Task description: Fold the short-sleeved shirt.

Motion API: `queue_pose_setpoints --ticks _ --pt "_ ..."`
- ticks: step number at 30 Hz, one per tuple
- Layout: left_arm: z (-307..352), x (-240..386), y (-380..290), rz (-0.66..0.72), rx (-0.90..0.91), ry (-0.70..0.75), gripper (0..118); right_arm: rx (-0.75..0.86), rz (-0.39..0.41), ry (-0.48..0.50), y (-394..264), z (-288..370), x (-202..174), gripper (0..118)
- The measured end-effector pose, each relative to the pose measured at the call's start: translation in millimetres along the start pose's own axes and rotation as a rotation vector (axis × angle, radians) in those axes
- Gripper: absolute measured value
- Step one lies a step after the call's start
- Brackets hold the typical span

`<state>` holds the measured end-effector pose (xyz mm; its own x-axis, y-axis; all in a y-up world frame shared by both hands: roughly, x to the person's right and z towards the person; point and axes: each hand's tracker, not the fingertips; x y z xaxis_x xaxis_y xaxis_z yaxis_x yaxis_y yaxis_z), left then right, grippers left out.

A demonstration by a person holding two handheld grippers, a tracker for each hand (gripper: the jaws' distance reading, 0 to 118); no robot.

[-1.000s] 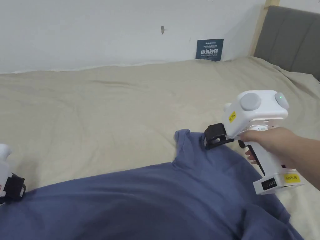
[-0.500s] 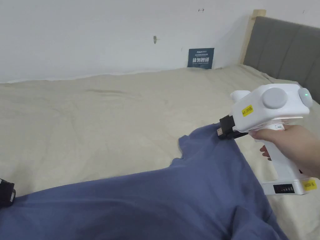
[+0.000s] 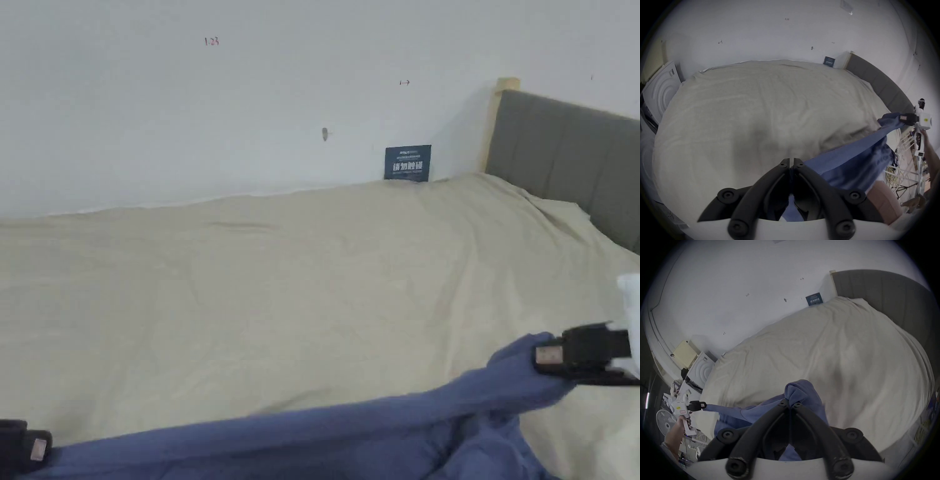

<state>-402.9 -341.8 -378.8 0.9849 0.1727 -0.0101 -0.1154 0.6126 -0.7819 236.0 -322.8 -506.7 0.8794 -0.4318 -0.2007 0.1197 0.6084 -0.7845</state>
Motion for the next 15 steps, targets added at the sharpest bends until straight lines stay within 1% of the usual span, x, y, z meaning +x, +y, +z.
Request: queue_pose_setpoints --ticks 2,3,5,8,9,11,12,13,14,15 --pt "10 7 -34 -0.006 0.006 -0.003 2 -0.033 0.021 -0.006 -34 4 11 1" --pt "12 10 -51 -0.009 0.001 -0.017 2 -0.049 0.052 -0.045 -49 3 15 1" --pt "9 17 -83 -0.015 -0.011 -0.017 2 -0.067 0.086 -0.088 -78 -3 25 1" --pt "-5 21 -119 0.001 -0.054 -0.031 2 -0.094 0.031 -0.140 -109 -19 40 1" --pt "-9 22 -128 0.009 -0.065 -0.025 2 -0.098 0.022 -0.143 -115 -24 44 1" --pt "-13 21 -140 0.018 -0.063 -0.014 2 -0.092 0.030 -0.154 -121 -30 52 1" --pt "-15 20 -141 0.021 -0.063 -0.010 3 -0.089 0.048 -0.162 -122 -31 50 2" --pt "-14 21 -142 0.020 -0.059 -0.008 5 -0.080 0.068 -0.170 -122 -31 47 8" --pt "-12 21 -142 0.026 -0.047 -0.006 15 -0.062 0.087 -0.173 -122 -29 44 24" --pt "-8 22 -142 0.036 -0.039 -0.006 43 -0.053 0.099 -0.172 -122 -25 41 61"
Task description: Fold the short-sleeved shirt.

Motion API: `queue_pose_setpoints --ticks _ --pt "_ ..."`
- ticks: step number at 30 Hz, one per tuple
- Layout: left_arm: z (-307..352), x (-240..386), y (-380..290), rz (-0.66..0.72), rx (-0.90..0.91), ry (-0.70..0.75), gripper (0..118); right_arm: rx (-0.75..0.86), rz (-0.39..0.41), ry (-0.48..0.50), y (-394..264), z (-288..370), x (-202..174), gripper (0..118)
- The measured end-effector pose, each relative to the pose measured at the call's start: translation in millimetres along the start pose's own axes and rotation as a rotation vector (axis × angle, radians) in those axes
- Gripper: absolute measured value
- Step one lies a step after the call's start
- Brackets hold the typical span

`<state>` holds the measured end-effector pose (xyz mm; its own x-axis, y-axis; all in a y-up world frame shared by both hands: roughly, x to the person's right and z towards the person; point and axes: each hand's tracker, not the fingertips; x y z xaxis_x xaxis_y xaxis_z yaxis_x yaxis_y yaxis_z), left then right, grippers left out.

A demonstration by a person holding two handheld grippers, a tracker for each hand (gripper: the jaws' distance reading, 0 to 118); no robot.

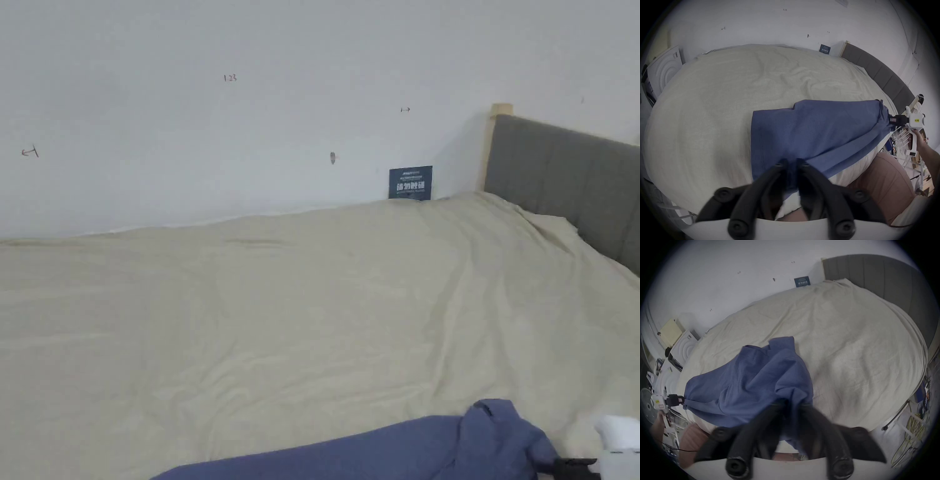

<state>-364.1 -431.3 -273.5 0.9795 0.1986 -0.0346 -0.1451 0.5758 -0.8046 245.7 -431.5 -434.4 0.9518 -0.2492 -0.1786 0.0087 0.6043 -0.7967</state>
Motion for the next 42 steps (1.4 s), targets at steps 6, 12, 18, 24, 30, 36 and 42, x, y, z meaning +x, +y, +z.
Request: queue_pose_setpoints --ticks 6,12,18,24,30,36,42 --pt "38 1 1 0.047 0.145 0.016 116 0.136 0.030 -0.022 14 49 -25 103" --pt "94 44 -2 0.019 0.410 0.094 113 0.421 0.087 0.115 -2 116 -104 103" --pt "128 94 -7 -0.053 0.714 0.142 2 0.694 0.111 0.158 -25 124 -166 3" --pt "141 116 -18 -0.043 0.874 0.214 0 0.733 0.060 0.171 -33 118 -187 0" --pt "152 91 -7 0.000 0.818 0.229 0 0.695 0.081 0.150 -34 117 -186 0" --pt "63 -52 35 0.392 0.097 -0.378 0 0.549 0.214 0.146 -21 111 -190 0" --pt "-8 -100 8 0.509 -0.009 -0.397 73 0.462 0.206 0.203 -26 97 -201 0"
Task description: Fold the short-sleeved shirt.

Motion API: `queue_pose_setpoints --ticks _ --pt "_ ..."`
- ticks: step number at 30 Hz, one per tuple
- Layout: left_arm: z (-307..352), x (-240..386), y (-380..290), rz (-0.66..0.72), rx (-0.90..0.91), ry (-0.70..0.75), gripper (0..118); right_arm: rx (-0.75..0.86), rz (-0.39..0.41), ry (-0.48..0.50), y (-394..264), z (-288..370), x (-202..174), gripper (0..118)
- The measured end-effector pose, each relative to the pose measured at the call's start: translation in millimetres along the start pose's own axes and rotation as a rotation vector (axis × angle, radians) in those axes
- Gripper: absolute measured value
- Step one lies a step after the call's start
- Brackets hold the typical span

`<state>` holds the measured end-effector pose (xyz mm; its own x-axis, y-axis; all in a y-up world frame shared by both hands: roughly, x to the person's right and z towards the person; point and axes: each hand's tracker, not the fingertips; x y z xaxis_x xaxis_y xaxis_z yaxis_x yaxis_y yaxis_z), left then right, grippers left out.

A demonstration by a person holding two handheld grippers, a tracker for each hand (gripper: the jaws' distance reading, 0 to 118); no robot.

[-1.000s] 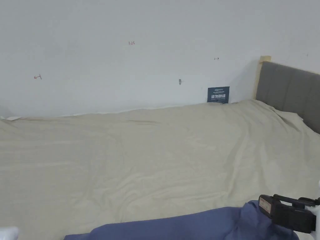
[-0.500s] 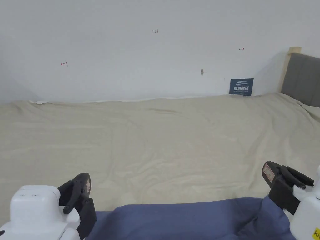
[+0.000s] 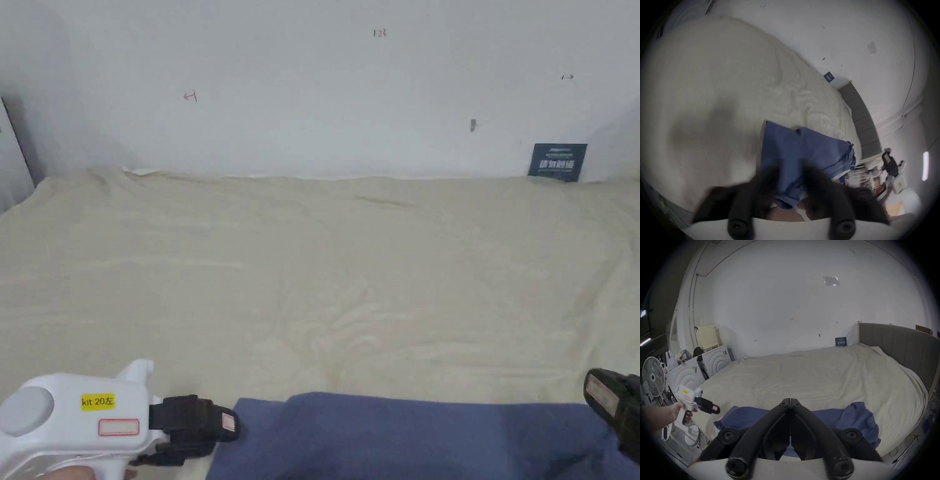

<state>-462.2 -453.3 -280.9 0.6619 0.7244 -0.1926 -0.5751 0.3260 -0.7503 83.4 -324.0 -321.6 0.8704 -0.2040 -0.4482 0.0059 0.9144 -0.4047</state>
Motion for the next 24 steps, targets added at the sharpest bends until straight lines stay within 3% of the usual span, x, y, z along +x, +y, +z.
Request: queue_pose_setpoints --ticks 1,2,3,5,8,13,18,19,20,21,23,24 --pt "-8 -10 1 0.028 -0.031 -0.019 73 -0.016 0.006 0.003 -2 -3 -2 0" --pt "-15 -19 1 0.045 -0.074 -0.014 110 -0.041 0.020 0.001 -3 -6 -8 0" --pt "-10 -21 3 0.054 -0.001 -0.037 117 -0.063 0.036 0.000 -5 -9 -11 0" --pt "-13 -26 4 0.019 -0.056 -0.004 116 -0.101 0.065 0.016 -9 -14 -17 0" --pt "-37 -40 25 0.021 -0.052 -0.158 118 -0.144 0.100 0.033 -13 -23 -26 0" --pt "-79 -29 26 0.093 -0.191 -0.330 118 -0.184 0.060 0.047 -15 -38 -29 0" --pt "-85 -24 22 0.100 -0.148 -0.304 115 -0.208 0.042 0.046 -19 -46 -26 0" --pt "-83 -24 21 0.111 -0.119 -0.274 101 -0.213 0.041 0.047 -21 -47 -26 0" --pt "-79 -23 21 0.103 -0.096 -0.236 61 -0.219 0.041 0.049 -22 -48 -25 0" --pt "-77 -22 21 0.082 -0.060 -0.142 4 -0.224 0.040 0.051 -24 -48 -24 0" --pt "-83 -20 16 -0.041 -0.072 0.076 3 -0.234 0.031 0.058 -27 -47 -21 0" --pt "-84 -16 10 -0.039 -0.094 -0.012 4 -0.241 0.028 0.059 -28 -48 -20 0"
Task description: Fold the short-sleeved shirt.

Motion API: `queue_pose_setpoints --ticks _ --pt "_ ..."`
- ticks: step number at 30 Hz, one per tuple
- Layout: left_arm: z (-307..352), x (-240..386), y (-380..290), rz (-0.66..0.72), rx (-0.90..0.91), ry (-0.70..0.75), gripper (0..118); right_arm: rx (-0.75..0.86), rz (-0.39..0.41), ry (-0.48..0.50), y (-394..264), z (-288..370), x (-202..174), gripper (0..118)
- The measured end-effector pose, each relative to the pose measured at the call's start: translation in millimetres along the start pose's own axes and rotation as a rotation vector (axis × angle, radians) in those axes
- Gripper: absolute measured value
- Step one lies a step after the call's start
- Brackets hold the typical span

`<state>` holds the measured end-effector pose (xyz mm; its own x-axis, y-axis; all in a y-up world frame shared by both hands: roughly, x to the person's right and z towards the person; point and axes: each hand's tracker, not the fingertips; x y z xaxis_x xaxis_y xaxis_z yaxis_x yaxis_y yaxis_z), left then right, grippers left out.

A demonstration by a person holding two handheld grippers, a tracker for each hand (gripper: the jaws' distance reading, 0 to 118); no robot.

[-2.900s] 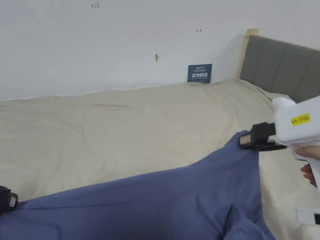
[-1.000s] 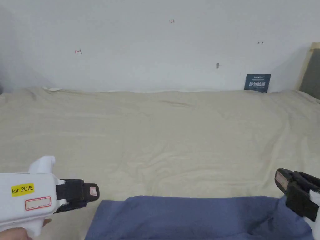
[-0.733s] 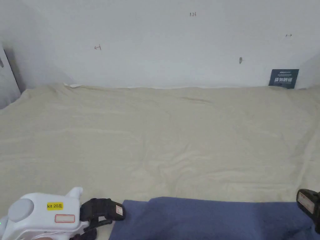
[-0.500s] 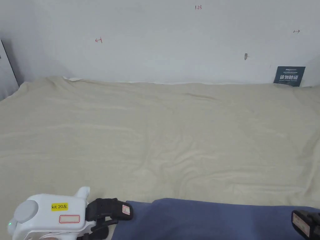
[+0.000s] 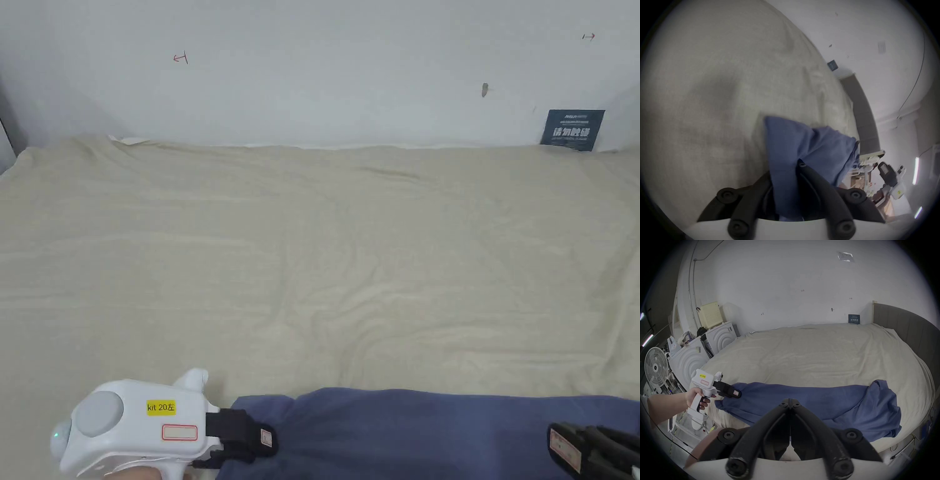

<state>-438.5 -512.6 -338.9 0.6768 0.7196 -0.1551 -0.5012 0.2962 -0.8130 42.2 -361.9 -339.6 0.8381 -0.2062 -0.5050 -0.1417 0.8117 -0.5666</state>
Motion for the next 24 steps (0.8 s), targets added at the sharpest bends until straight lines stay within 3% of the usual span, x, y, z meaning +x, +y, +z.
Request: queue_pose_setpoints --ticks 2,6,10,12,16,21,22,23,24 --pt "7 21 5 -0.085 0.008 0.125 4 -0.006 0.004 -0.016 -2 1 -1 0" --pt "27 78 6 -0.405 0.052 0.427 4 -0.011 0.020 -0.019 1 5 3 0" --pt "38 118 -3 -0.764 0.013 0.882 4 0.018 -0.011 0.000 3 10 7 0" --pt "38 128 -3 -0.831 -0.003 0.961 4 0.030 -0.038 0.012 2 9 11 0" --pt "15 159 9 -0.717 -0.025 0.810 4 0.028 -0.066 0.020 2 4 17 0" --pt "-52 227 14 -0.515 -0.122 0.404 5 0.055 -0.104 0.053 3 17 27 0" --pt "-68 234 15 -0.470 -0.149 0.323 9 0.056 -0.112 0.050 3 19 30 0" --pt "-85 250 10 -0.414 -0.180 0.227 24 0.057 -0.121 0.041 3 21 34 0" --pt "-101 255 11 -0.355 -0.208 0.144 57 0.057 -0.132 0.032 4 22 38 0"
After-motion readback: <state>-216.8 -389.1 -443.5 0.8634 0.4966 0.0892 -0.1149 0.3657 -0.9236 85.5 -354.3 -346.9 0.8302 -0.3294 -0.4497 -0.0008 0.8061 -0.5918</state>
